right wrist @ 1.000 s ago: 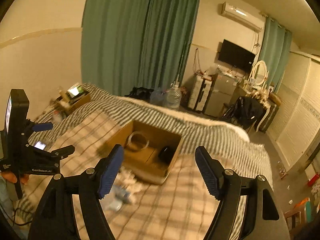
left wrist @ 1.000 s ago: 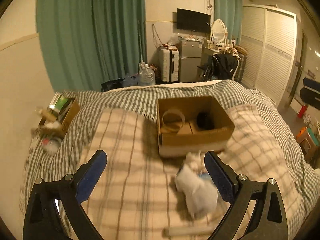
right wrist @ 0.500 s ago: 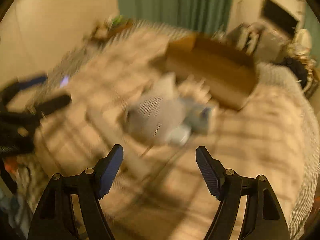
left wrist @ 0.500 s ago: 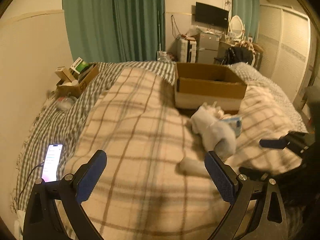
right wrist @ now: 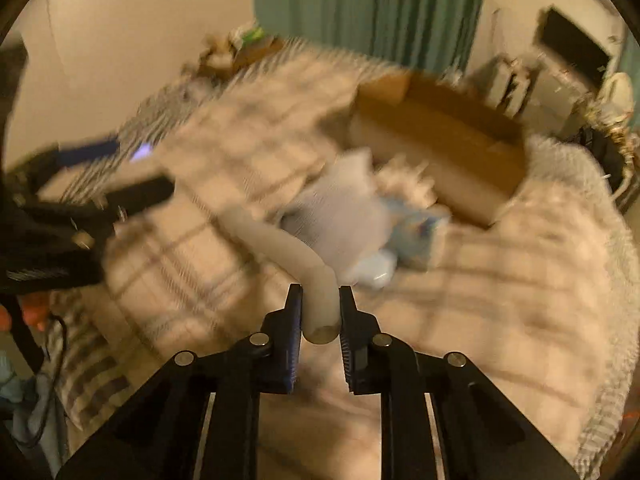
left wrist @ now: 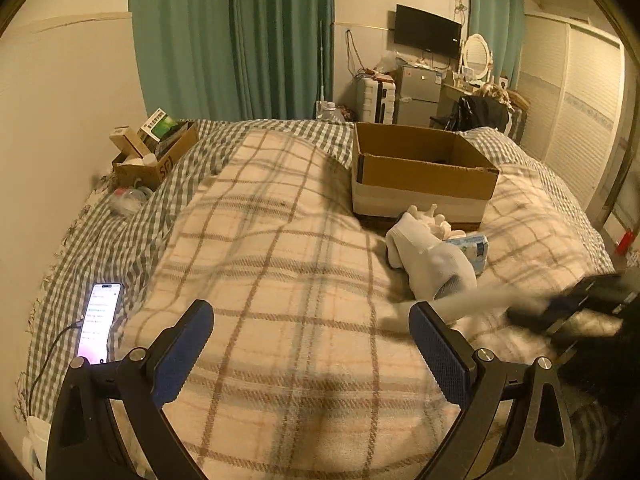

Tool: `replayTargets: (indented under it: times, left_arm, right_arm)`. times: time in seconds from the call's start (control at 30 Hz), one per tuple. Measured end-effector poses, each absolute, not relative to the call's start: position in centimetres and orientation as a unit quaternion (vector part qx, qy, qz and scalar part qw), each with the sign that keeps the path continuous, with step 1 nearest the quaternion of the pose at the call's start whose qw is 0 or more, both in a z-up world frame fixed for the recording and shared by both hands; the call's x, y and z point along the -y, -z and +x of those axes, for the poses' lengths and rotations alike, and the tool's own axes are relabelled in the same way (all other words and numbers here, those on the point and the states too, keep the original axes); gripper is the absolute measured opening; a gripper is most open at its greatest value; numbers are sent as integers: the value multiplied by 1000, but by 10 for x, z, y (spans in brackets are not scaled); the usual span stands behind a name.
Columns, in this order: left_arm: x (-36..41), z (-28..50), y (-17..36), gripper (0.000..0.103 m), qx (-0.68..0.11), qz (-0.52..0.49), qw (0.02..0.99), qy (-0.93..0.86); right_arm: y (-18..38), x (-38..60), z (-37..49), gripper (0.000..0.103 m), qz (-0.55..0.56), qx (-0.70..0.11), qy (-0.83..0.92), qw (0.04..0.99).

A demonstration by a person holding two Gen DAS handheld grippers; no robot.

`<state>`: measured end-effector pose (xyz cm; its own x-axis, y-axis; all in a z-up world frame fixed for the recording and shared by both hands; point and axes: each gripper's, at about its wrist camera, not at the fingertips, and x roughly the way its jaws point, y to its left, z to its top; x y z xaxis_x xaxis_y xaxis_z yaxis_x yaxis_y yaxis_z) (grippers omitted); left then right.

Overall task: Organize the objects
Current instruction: 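Grasp the white plastic tube with the right tool while the left tool grasps the white sock, then carry the sock with the left tool into the box while the right tool drops the tube in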

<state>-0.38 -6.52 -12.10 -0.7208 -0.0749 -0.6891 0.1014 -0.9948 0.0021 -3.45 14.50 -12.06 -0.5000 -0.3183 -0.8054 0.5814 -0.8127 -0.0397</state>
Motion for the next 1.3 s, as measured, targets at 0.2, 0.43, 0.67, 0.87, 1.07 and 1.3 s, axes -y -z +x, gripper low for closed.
replayTargets:
  times: [0.2,0.43,0.67,0.87,1.07,1.3]
  left_arm:
    - [43,-18,118,101,-30,373,15,927]
    - [-2,-52,129,101,-35,397,-18,917]
    - [-57,-94,143,101,-4,419,-58,906]
    - [-93,-132,169,99,53,436,-59,897]
    - [-93,-136,184,75,43,453,-84,887]
    - [-77,-113,160,46,24,423,-74,903]
  right_arm:
    - [71,-206,-47,16,378,-137,898,178]
    - [70,-259,-67,16,374,-100,914,120]
    - [101,-290,-86,16,395,-70,910,104]
    - [119,-300,-101,16,403,-61,906,111]
    - [114,-302,-109,16,398,-58,908,119]
    - [94,-287,-94,16,375,-81,916,122]
